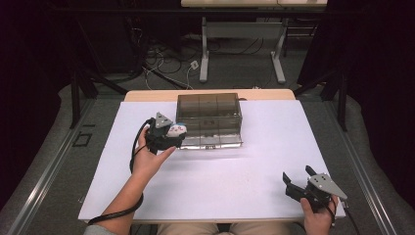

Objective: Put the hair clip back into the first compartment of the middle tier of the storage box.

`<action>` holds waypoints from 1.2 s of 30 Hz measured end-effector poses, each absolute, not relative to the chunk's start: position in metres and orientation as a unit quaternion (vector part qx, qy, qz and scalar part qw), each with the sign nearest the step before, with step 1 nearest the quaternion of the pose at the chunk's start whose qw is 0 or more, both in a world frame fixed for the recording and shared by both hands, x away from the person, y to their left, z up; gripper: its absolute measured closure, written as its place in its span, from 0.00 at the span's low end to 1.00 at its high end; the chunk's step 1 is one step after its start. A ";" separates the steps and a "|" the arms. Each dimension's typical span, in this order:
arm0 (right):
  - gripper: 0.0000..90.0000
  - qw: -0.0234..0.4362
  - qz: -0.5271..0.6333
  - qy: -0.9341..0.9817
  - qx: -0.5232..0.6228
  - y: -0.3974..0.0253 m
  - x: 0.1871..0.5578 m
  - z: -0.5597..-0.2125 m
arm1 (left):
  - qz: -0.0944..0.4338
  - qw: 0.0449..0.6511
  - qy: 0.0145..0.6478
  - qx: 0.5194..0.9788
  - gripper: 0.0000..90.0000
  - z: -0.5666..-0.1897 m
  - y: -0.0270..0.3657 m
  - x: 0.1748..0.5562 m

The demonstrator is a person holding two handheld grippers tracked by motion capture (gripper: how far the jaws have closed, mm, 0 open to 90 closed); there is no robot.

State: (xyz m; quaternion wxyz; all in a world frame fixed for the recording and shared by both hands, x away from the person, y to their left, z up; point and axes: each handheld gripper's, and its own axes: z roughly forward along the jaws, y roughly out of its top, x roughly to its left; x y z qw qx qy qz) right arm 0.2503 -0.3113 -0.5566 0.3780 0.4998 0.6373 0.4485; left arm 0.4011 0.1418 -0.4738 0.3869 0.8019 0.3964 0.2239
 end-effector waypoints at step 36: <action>0.17 0.381 0.451 0.636 0.497 -0.312 0.252 -0.558 | 0.202 0.362 0.393 0.821 0.37 -0.501 0.106 0.421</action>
